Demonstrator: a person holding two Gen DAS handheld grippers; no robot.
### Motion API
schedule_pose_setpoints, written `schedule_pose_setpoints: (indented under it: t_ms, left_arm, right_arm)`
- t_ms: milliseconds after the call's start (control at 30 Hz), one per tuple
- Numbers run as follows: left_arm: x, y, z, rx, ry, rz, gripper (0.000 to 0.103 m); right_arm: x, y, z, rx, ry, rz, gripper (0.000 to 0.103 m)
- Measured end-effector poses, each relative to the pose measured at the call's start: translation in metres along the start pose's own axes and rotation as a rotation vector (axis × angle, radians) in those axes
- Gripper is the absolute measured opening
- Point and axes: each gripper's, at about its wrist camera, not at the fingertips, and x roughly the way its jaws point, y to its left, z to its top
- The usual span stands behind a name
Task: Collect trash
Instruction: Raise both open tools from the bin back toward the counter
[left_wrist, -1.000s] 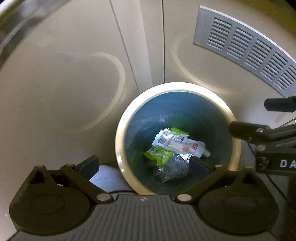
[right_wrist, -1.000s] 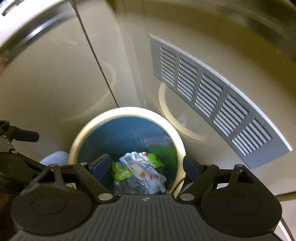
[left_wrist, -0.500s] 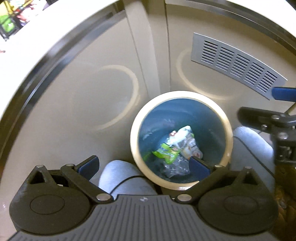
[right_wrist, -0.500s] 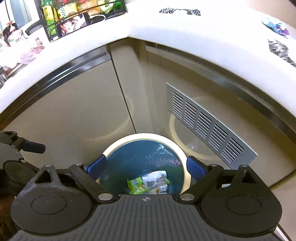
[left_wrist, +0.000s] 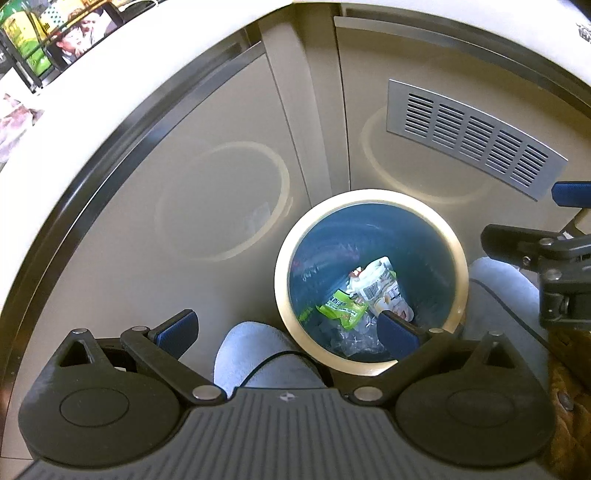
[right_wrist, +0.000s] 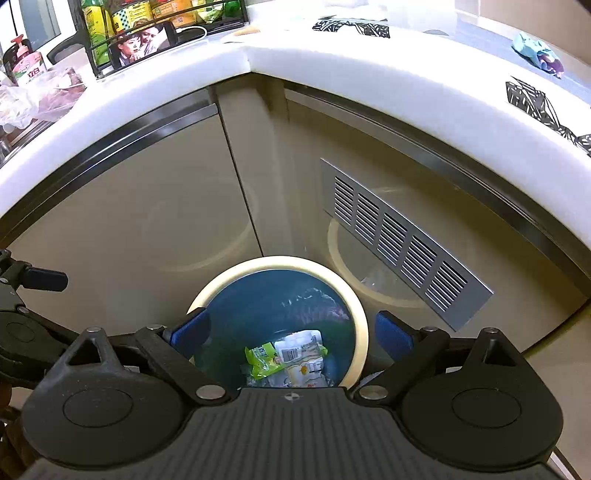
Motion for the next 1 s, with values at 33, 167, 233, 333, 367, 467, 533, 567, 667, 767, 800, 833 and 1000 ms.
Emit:
schedule_pose_setpoints:
  t_ms: [33,167,233,333,367,467,533,567,667,767,800,833,1000]
  left_arm:
    - [0.0009,0.0,-0.0013,0.0,0.0,-0.001,0.103]
    - [0.0053,-0.002,-0.0036,-0.003,-0.003,0.0,0.103]
    - [0.0054,-0.0026,-0.0043,-0.004,-0.009,0.002,0.103]
    - [0.0028,-0.0027,-0.0055,-0.003,-0.016,0.005,0.103]
    - [0.0025,-0.0026,-0.0058,-0.003,-0.017,0.004,0.103]
    - [0.0023,-0.0023,-0.0062,-0.004,-0.016,0.003,0.103]
    - [0.0025,-0.0026,-0.0059,-0.004,-0.016,0.004,0.103]
    - [0.0023,-0.0023,-0.0062,-0.005,-0.016,0.004,0.103]
    - [0.0021,-0.0015,-0.0065,-0.009,-0.017,0.003,0.103]
    - [0.0017,-0.001,-0.0067,-0.012,-0.018,0.003,0.103]
    - [0.0016,-0.0008,-0.0069,-0.013,-0.018,0.002,0.103]
    - [0.0017,-0.0004,-0.007,-0.014,-0.018,0.002,0.103]
    - [0.0023,0.0008,-0.0074,-0.018,-0.02,-0.001,0.103]
  right_arm:
    - [-0.0001,0.0004,-0.0002,-0.001,-0.001,0.001,0.096]
    - [0.0004,-0.0013,-0.0001,0.009,-0.002,0.0,0.096]
    - [0.0014,-0.0028,-0.0001,0.016,0.002,0.0,0.096]
    - [0.0018,-0.0027,-0.0005,0.018,0.006,0.001,0.096]
    - [0.0017,-0.0022,-0.0006,0.017,0.005,0.001,0.096]
    - [0.0017,-0.0016,-0.0008,0.013,0.004,0.002,0.096]
    - [0.0022,-0.0025,-0.0013,0.016,0.007,0.003,0.096]
    - [0.0026,-0.0029,-0.0012,0.019,0.009,0.003,0.096]
    - [0.0029,-0.0033,-0.0014,0.022,0.01,0.003,0.096]
    - [0.003,-0.002,-0.0016,0.017,0.009,0.003,0.096]
    - [0.0032,-0.0017,-0.0016,0.016,0.01,0.003,0.096]
    - [0.0034,-0.0014,-0.0017,0.015,0.011,0.003,0.096]
    - [0.0042,-0.0014,-0.0014,0.011,0.012,0.003,0.096]
